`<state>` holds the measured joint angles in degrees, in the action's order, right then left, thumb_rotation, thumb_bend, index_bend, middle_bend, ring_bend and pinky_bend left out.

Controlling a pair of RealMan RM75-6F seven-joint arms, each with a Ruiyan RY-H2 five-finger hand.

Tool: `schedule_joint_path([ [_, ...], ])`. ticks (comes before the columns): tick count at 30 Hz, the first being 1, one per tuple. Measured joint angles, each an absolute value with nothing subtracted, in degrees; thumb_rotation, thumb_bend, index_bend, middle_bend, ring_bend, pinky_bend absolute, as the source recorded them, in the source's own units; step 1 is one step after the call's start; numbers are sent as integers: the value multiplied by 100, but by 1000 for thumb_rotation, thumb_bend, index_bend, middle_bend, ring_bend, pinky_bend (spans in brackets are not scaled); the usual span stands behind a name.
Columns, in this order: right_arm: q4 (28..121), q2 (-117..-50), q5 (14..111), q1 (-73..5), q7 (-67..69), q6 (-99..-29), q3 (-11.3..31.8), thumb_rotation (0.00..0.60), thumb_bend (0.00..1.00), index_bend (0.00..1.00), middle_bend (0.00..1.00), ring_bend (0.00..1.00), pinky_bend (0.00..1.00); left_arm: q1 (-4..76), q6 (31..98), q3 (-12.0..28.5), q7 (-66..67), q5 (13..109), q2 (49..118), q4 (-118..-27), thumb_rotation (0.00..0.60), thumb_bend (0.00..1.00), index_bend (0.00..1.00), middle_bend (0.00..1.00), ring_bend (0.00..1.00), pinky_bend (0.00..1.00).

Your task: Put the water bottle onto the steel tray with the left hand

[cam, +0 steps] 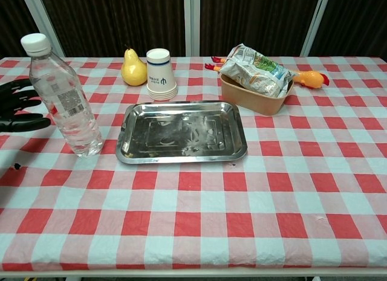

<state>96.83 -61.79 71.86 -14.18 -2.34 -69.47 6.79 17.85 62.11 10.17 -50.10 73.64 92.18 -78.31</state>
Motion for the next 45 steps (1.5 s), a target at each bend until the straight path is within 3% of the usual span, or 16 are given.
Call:
schedule_joint_path([
  [8,9665,-6203,7109,-1442,-316,-6892,682,600,115,122,141,0,52,2201,6080,1442,-4477,7128,9634,-7862,600,0,140,212,106,152],
  [14,9678,-6167,7173,-1416,-175,-6940,690,600,115,122,142,0,52,2570,5809,1755,-4253,6778,10139,-7308,600,0,154,261,142,182],
  [21,9678,-6138,7153,-1435,-132,-6886,706,600,115,122,142,0,52,2779,5848,2004,-4082,6647,10503,-6984,600,93,401,503,378,410],
  [27,9674,-6132,7116,-1449,-143,-6841,705,600,115,122,142,0,52,2949,5753,2191,-3969,6506,10583,-6896,600,168,510,608,474,497],
  [36,9674,-6122,7100,-1462,-132,-6809,706,600,115,122,142,0,52,2075,6289,1509,-4596,7118,9841,-7358,600,229,602,699,555,572],
  [45,9650,-6126,7079,-1451,-128,-6819,703,600,115,122,142,0,52,1960,6404,1504,-4762,7213,9601,-7519,600,239,615,710,564,580],
])
